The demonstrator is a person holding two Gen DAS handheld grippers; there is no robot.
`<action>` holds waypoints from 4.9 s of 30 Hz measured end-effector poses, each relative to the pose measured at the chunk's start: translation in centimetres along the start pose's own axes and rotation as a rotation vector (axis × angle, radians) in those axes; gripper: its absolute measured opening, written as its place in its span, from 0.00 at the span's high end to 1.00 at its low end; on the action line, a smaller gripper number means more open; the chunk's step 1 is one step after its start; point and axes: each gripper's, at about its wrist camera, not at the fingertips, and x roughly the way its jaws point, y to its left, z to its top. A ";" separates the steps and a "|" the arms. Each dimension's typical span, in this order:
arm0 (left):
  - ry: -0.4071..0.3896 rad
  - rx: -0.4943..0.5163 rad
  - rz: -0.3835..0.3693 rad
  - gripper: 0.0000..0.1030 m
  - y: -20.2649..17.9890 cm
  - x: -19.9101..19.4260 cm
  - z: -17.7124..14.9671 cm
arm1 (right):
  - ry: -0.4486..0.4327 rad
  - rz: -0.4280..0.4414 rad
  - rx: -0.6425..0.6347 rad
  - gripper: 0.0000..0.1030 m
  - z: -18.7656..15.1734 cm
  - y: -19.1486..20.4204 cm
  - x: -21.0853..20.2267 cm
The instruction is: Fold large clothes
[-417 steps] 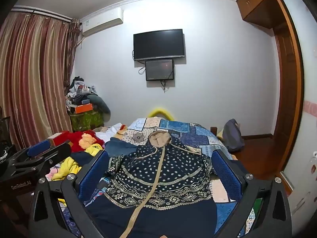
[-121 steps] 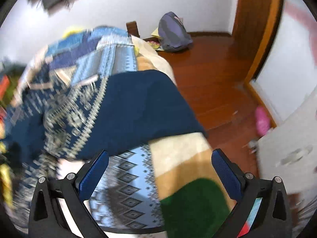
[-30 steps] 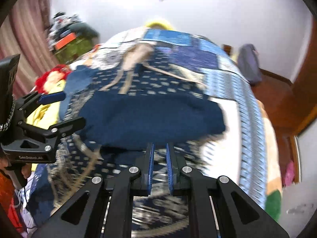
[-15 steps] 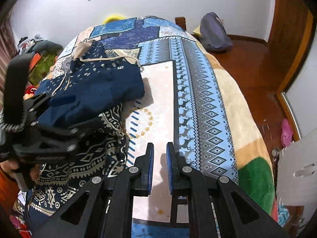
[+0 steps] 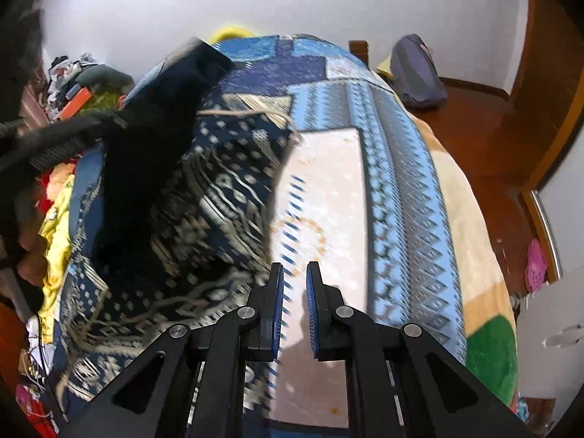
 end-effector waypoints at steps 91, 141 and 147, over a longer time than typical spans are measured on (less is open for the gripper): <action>0.289 -0.595 0.023 0.17 30.3 15.6 -4.6 | 0.116 -0.004 -0.036 0.20 24.0 14.5 23.8; 0.255 -0.252 0.027 0.95 14.7 -1.8 -20.0 | 0.037 -0.090 -0.340 0.81 -0.9 12.1 3.7; 0.256 -0.262 0.016 0.90 15.1 -1.7 -20.0 | -0.045 -0.204 -0.325 0.06 -1.1 10.6 2.4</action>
